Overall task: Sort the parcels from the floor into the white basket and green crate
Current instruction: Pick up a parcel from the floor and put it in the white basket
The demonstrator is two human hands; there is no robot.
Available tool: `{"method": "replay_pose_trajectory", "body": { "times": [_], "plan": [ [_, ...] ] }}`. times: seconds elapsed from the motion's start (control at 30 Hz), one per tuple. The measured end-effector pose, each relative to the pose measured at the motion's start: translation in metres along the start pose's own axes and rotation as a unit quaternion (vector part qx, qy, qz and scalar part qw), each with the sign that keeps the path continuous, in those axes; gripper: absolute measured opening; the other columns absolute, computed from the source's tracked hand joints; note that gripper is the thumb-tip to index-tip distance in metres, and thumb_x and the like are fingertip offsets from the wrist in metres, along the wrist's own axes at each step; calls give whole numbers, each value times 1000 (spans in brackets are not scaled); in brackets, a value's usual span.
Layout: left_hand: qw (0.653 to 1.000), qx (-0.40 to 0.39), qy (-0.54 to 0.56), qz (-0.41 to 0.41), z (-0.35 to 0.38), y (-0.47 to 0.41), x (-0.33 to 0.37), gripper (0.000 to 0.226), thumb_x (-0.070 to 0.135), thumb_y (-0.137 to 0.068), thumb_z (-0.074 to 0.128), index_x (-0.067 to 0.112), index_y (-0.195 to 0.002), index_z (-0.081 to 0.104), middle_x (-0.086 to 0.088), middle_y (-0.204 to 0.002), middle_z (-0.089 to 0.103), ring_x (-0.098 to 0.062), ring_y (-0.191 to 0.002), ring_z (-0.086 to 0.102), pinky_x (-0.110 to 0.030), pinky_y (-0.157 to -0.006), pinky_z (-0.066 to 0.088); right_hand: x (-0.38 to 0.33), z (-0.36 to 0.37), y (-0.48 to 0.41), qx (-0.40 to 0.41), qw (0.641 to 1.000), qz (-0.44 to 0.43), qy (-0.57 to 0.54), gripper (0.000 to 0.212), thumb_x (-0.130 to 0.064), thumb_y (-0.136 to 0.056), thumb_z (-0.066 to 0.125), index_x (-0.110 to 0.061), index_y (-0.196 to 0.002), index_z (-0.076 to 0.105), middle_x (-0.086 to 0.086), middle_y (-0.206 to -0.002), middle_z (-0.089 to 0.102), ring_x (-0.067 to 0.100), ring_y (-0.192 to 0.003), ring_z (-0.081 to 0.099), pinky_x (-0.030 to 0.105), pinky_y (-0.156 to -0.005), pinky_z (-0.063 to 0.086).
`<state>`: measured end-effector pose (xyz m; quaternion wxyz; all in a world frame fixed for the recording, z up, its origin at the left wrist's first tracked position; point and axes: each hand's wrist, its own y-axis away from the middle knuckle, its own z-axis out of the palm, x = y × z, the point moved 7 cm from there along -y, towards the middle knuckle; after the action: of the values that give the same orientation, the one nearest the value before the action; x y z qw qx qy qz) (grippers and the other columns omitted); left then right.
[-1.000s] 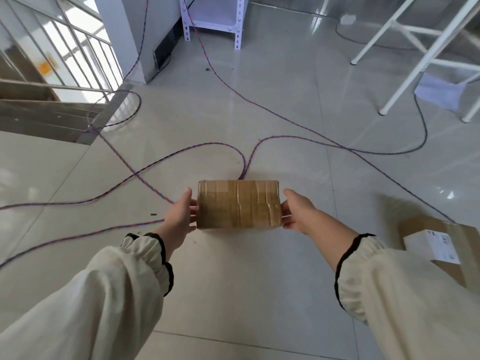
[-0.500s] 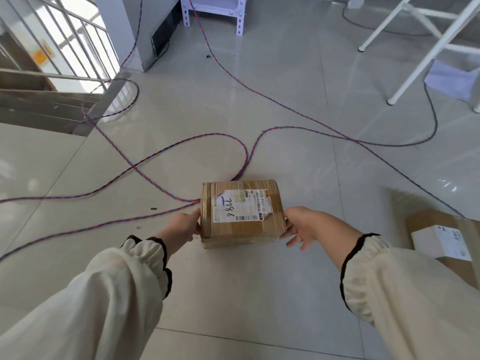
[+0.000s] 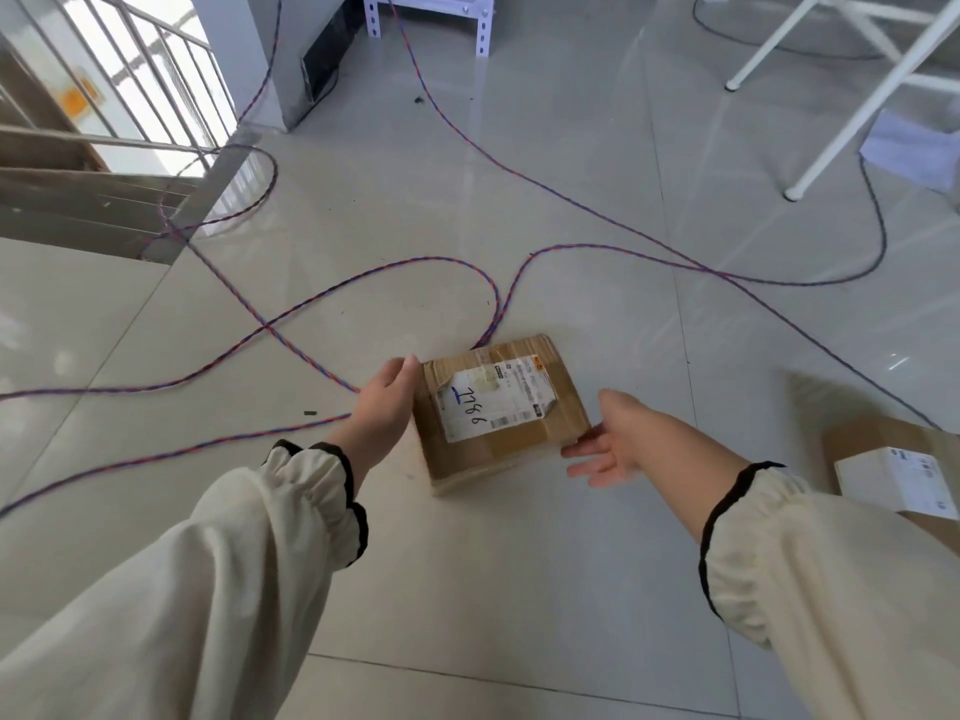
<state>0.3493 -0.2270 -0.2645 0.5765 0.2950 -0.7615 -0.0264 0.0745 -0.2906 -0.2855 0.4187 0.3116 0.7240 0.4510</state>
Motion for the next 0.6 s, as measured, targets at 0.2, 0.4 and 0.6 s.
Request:
{"method": "replay_pose_trajectory", "body": {
  "times": [0.2,0.4,0.6],
  "plan": [
    [986,-128,-47,-101,0,23,-26,52,40,-101,33,2,-87,65,-15,-70,67,-17,-53,62,-21,-50,47,-25,7,1,-10,982,-84,-170,55,-46,-98,25,-9,-135,42,8,-94,64,32,-84,62,45,-92,36],
    [980,-152,-46,-118,8,31,-20,38,36,-102,35,17,-132,48,-7,-117,60,-18,-82,60,-24,-61,43,-20,29,6,-87,990,-66,-87,58,-56,-97,22,-14,-118,54,13,-105,63,36,-100,57,60,-104,32],
    [971,-191,-32,-137,26,34,-15,32,40,-101,35,33,-128,51,-2,-102,63,-19,-78,63,-38,-82,46,-9,37,19,-192,980,-38,-20,55,-66,-92,19,-28,-107,56,16,-119,55,44,-105,56,60,-82,47]
  ]
}}
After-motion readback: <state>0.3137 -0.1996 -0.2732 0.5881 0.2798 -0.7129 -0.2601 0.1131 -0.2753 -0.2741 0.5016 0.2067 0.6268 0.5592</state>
